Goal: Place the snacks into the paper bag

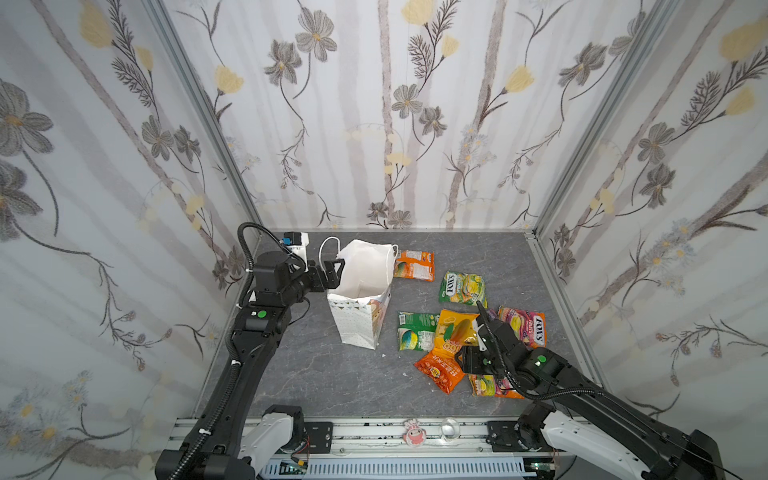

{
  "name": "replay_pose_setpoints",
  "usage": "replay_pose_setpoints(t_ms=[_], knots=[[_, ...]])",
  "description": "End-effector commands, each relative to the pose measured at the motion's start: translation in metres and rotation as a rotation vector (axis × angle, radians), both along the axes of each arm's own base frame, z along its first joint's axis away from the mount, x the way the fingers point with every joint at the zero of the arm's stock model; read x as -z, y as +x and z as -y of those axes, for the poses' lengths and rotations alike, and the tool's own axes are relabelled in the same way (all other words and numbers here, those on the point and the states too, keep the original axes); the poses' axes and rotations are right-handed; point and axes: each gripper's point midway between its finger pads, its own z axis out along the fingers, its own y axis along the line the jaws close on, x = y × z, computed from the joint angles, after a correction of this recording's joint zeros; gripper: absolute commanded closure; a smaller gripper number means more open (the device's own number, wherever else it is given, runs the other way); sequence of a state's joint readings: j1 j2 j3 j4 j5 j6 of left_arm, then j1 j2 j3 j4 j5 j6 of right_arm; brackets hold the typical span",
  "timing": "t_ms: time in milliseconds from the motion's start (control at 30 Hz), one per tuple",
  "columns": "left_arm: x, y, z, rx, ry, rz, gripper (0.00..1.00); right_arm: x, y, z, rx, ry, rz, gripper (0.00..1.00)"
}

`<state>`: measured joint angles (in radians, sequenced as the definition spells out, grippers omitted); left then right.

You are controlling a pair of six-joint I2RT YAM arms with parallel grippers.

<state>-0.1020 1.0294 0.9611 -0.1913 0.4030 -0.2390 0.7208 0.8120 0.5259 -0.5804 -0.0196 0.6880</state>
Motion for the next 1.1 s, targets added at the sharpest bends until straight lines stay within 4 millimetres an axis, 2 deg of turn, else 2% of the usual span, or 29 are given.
replay_pose_setpoints(t_ms=[0,267,467,600,700,800,900,933,1067], knots=[[-0.007,0.003,-0.001,-0.007,0.001,0.026,0.0,-0.006,-0.001,-0.01,-0.013,0.075,0.015,0.34],[-0.007,0.003,-0.002,-0.01,0.002,0.029,0.0,0.002,0.002,-0.006,0.008,-0.013,0.072,0.4],[-0.008,0.003,-0.001,-0.01,0.001,0.03,0.0,0.002,0.008,-0.014,0.011,-0.034,0.126,0.41],[-0.008,0.003,-0.001,-0.01,0.001,0.032,0.0,-0.003,0.016,-0.017,0.032,0.0,0.173,0.45],[-0.008,0.003,-0.001,-0.008,-0.001,0.03,0.0,-0.005,0.021,-0.013,0.063,0.003,0.209,0.55],[-0.008,0.002,-0.001,-0.008,-0.001,0.032,0.0,-0.008,0.024,-0.013,0.074,0.018,0.234,0.78],[-0.008,0.002,-0.001,-0.008,-0.001,0.031,0.0,-0.014,0.027,-0.017,0.072,0.053,0.261,0.97],[-0.009,0.002,-0.001,-0.009,-0.001,0.033,0.0,-0.016,0.027,-0.018,0.072,0.062,0.269,1.0],[-0.009,0.002,-0.001,-0.009,0.0,0.035,0.0,-0.027,0.029,-0.023,0.063,0.104,0.294,1.0]])
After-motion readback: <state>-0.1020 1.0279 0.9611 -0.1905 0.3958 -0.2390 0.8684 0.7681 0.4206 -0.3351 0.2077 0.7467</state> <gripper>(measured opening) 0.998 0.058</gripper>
